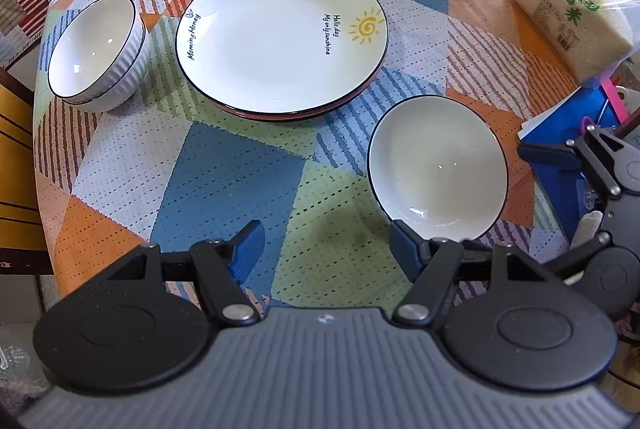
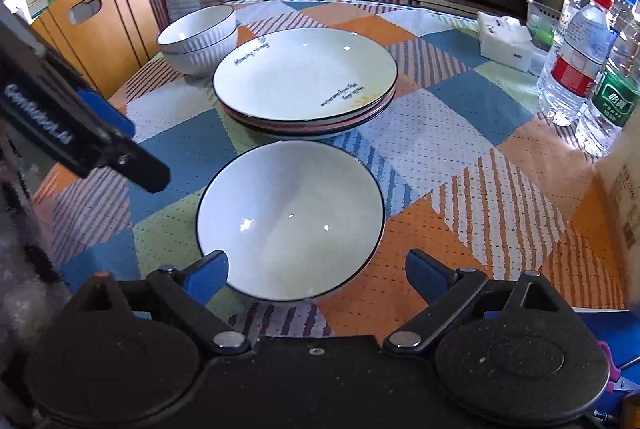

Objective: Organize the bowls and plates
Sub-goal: 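Grip the rim of the third white bowl with the right tool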

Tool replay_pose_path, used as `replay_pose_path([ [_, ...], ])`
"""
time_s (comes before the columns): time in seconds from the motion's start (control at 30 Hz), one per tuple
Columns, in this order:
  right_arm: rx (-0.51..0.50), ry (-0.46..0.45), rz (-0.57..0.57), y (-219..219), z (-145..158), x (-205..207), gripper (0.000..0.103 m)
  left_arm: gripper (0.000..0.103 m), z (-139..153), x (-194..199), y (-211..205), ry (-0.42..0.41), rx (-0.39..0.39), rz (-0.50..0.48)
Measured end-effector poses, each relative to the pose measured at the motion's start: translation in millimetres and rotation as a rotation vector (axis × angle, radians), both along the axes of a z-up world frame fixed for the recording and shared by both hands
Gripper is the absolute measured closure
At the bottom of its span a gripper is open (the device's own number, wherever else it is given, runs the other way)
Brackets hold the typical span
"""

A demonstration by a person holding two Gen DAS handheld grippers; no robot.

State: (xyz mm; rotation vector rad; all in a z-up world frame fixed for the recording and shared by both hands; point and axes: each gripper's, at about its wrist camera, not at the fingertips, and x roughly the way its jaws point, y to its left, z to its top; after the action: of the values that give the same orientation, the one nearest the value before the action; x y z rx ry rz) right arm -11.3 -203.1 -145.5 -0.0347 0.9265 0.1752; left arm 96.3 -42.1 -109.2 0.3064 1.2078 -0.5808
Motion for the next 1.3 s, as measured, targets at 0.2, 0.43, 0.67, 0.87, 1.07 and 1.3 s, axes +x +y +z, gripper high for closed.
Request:
replay_pose_path([
  [0.2,-0.029,0.084,0.028,12.0,-29.1,8.4,0.003,0.035,-8.3,6.9,-3.5,0.033,-0.017,0.021],
  [0.43,-0.093,0.103,0.023,29.3,-37.0,29.2,0.003,0.035,-26.5,14.3,-13.8,0.039,-0.04,0.013],
  [0.67,-0.096,0.106,0.001,28.9,-42.6,39.5,0.003,0.035,-49.0,19.2,-19.6,0.062,-0.051,0.01],
  [0.87,-0.097,0.093,-0.008,30.3,-43.5,37.8,0.003,0.049,-52.2,17.3,-20.8,0.057,-0.085,-0.01],
  [1.07,-0.103,0.076,0.001,34.2,-42.1,37.6,0.003,0.083,-52.0,14.7,-24.3,0.046,-0.108,-0.033],
  [1.3,-0.074,0.065,0.01,40.0,-41.9,38.2,0.003,0.094,-52.8,18.2,-17.1,0.064,-0.116,0.001],
])
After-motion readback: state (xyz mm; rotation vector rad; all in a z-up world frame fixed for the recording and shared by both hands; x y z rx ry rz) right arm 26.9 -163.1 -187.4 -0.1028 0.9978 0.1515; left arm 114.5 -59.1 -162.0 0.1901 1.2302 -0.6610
